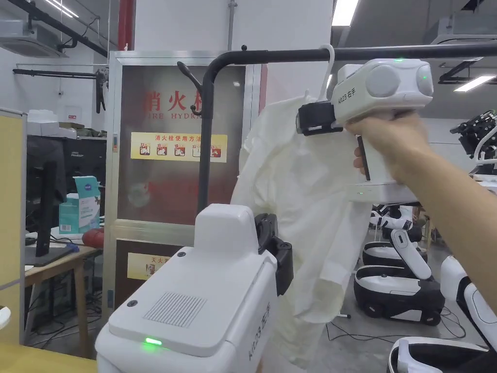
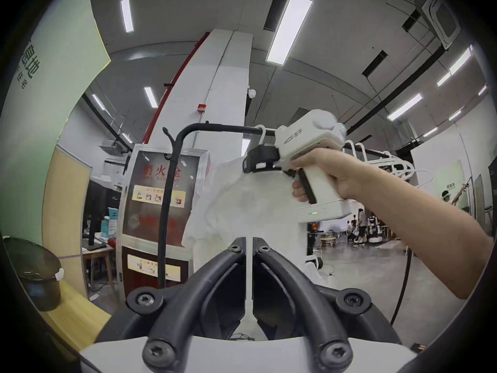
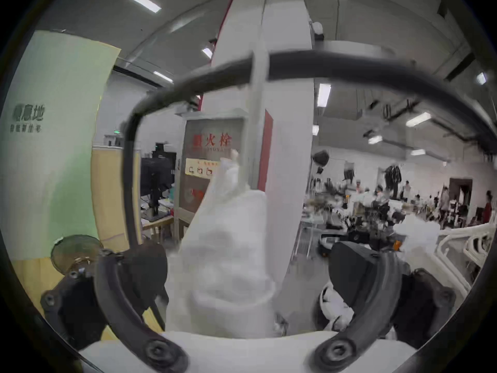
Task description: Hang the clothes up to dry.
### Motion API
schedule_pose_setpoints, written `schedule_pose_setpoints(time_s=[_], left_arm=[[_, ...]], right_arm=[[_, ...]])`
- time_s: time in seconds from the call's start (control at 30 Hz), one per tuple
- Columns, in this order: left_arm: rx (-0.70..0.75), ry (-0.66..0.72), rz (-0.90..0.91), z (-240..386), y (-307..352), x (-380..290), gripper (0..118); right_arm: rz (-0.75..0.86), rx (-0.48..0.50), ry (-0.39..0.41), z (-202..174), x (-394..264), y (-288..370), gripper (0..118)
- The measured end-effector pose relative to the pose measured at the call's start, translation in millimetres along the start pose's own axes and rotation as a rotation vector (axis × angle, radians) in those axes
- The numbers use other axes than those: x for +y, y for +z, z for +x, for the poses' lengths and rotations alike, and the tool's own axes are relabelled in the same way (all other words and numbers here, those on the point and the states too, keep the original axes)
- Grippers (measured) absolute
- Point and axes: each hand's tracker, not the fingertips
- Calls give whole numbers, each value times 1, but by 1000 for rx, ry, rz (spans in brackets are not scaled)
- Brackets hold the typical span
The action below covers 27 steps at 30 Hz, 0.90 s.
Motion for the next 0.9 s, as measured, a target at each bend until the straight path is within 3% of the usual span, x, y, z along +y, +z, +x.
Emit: schedule_pose_setpoints(time_s=[0.03, 0.07, 0.1, 0.2, 0.37, 0.57, 0.67, 0.8, 0.9], left_arm=[[-1, -2, -3, -1, 1, -3, 0], [3, -4, -17, -3, 2, -6, 0], [4, -3, -27, -5, 3, -8, 0], [25, 2, -51, -12, 7, -14, 0], [127, -57, -28, -25, 27, -26, 0], [217, -42, -92, -42, 42, -48, 0], [307, -130, -106, -46, 46, -64, 0], [384, -127, -149, -61, 55, -90, 0], [372, -152, -163, -67, 59, -107, 0]], right_arm=[[-121, 59, -160, -4, -11, 18, 118], [99, 25, -22, -7, -13, 38, 118], [160, 34, 32, -14, -15, 55, 118], [250, 73, 48, -42, -36, 101, 118], [405, 259, 192, -97, -58, 173, 118], [357, 447, 25, -142, -127, 198, 118], [324, 374, -36, -156, -176, 195, 118], [253, 285, -98, -167, -229, 193, 118], [166, 272, -129, -173, -259, 186, 117]])
